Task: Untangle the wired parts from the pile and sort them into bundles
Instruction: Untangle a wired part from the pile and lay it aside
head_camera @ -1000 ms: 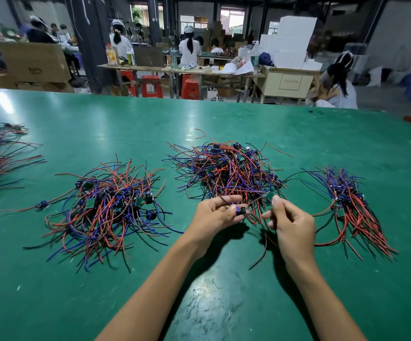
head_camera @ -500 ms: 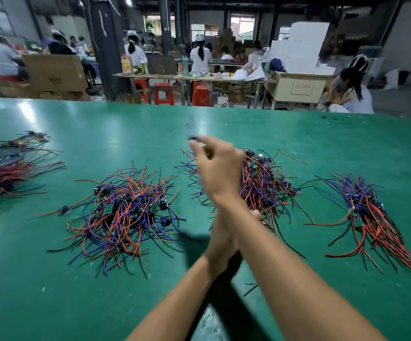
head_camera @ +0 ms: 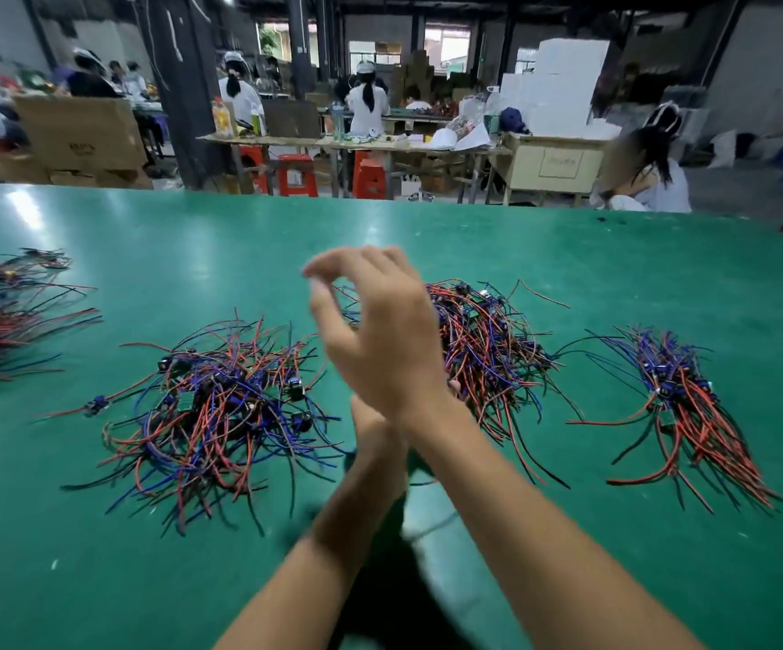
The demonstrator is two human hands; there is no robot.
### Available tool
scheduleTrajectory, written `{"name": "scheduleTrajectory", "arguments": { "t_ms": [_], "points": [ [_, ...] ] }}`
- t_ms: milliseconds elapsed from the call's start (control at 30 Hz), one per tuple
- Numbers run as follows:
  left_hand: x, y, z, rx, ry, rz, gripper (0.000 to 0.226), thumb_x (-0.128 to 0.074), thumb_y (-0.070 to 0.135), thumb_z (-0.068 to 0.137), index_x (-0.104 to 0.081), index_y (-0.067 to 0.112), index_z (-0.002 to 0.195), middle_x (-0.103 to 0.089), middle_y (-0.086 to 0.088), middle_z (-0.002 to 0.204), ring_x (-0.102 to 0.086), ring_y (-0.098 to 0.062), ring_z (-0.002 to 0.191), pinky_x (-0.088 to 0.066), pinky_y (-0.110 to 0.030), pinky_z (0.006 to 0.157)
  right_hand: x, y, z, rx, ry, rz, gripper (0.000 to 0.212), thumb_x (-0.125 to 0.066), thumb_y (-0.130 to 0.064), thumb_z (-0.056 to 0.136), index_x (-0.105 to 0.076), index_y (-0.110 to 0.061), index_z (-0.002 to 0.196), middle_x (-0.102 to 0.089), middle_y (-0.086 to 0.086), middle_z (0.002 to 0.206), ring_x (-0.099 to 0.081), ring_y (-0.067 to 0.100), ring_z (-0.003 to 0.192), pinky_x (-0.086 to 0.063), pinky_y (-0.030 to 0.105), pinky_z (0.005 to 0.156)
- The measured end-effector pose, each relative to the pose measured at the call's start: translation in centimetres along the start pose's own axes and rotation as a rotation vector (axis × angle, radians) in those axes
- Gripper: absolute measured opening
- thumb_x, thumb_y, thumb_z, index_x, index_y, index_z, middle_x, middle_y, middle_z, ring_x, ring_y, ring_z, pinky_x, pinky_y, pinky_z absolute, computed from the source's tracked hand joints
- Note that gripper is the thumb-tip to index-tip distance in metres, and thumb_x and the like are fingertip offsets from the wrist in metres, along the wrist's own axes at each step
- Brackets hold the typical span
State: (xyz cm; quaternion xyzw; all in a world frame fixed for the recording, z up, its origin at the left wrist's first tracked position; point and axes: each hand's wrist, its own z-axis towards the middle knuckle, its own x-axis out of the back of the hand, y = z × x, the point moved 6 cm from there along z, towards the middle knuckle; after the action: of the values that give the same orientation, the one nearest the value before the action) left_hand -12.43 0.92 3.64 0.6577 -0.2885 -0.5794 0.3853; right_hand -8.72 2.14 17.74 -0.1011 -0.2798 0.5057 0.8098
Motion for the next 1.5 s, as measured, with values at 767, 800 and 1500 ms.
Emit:
{"name": "scheduleTrajectory", "arguments": {
  "t_ms": [767, 800, 1500],
  "points": [
    [6.7, 9.8, -0.1, -0.833, 0.546, 0.837, 0.022, -0.072, 0.025, 0.093, -0.078, 0.007, 0.104, -0.067, -0.005, 0.086, -0.058, -0.017, 0.070, -0.046, -0.026, 0.067, 8.9, 17.0, -12.3, -0.443, 0.003, -0.244, 0.018, -0.052, -0.035, 0.091, -0.069, -0.034, 0.084, -0.064, -0.021, 0.083, -0.055, 0.004, 0.083, -0.035, 0.009, 0.073],
    [7.3, 10.4, 0.0, -0.852, 0.606, 0.881, 0.023, -0.071, 0.021, 0.094, -0.076, 0.004, 0.109, -0.065, -0.007, 0.088, -0.056, -0.018, 0.071, -0.043, -0.023, 0.068, 8.9, 17.0, -12.2, -0.452, 0.002, -0.244, 0.017, -0.052, -0.035, 0.091, -0.068, -0.036, 0.084, -0.063, -0.022, 0.083, -0.054, 0.002, 0.083, -0.033, 0.006, 0.073],
    [1.5, 4.4, 0.0, -0.800, 0.107, 1.354, 0.017, -0.066, 0.013, 0.091, -0.070, 0.019, 0.106, -0.055, 0.000, 0.104, -0.052, -0.017, 0.101, -0.044, -0.032, 0.087, 9.5, 17.8, -12.3, -0.552, 0.097, -0.286, 0.009, -0.069, -0.043, 0.091, -0.068, -0.034, 0.090, -0.060, -0.011, 0.066, -0.059, 0.016, 0.067, -0.041, 0.031, 0.061]
  ]
}}
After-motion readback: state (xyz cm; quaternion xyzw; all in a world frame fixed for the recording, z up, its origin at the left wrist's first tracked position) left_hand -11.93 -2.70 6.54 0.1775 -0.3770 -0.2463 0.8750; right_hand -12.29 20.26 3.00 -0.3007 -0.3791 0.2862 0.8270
